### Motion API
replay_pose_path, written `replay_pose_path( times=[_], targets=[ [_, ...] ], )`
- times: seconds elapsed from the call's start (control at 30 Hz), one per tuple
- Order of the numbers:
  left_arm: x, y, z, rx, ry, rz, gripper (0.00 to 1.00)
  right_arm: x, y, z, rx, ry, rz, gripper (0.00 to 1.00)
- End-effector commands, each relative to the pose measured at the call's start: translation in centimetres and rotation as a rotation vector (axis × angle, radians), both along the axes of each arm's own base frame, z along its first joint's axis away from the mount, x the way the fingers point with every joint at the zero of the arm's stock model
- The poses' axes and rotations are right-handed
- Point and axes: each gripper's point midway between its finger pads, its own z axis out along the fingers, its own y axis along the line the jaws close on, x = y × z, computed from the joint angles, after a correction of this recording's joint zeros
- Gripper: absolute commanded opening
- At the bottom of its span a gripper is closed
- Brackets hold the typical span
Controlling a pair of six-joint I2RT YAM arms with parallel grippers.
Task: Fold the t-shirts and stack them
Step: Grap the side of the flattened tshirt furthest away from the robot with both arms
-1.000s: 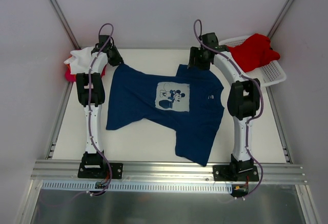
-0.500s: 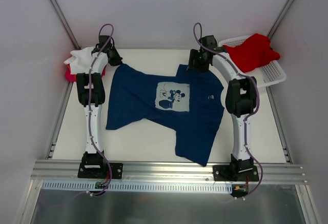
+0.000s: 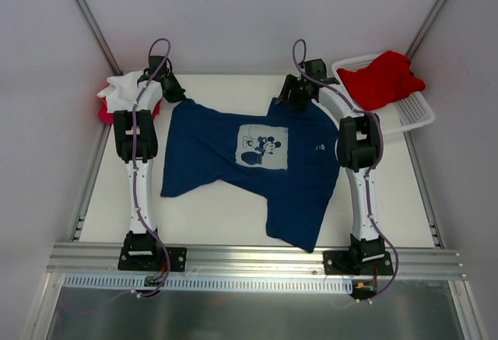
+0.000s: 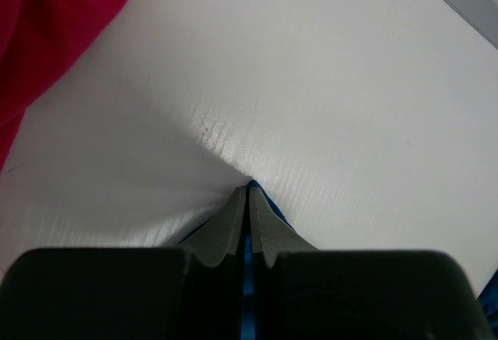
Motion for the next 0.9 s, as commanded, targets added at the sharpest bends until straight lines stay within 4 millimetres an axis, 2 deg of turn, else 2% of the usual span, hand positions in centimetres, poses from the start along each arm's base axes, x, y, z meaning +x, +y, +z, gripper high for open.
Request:
replay_pose_path(
  times=[0.0, 0.07, 0.17, 0.3, 0.43, 0.7, 0.87],
  targets=[
    [-1.0, -0.2, 2.4, -0.017, 0.0, -0.01, 0.0, 2.9, 2.0, 2.7, 0.16, -0.082, 0.007, 0.63],
    [-1.1, -0.1, 2.4, -0.015, 0.002, -0.01, 0.0, 3.3, 2.3, 2.3, 0.176, -0.081, 0.013, 0.63],
    [-1.3, 0.0, 2.3, -0.011, 0.006, -0.011, 0.0, 4.4, 1.6, 3.2, 0.185, -0.111, -0.005, 0.63],
    [-1.4, -0.1, 2.0, -0.01, 0.01, -0.016, 0.0, 5.6, -1.6, 4.1, 0.158, -0.144, -0.07, 0.63],
    [-1.5, -0.1, 1.6, -0.008, 0.02, -0.017, 0.0, 6.4, -3.7, 4.8, 0.168, -0.161, -0.093, 0.63],
    [-1.7, -0.3, 1.4, -0.009, 0.024, -0.023, 0.0, 6.5, -8.4, 4.1, 0.096, -0.16, -0.141, 0.63],
    [-1.8, -0.4, 1.4, -0.005, 0.024, -0.025, 0.0, 6.5, -10.0, 3.9, 0.073, -0.165, -0.151, 0.63]
  ],
)
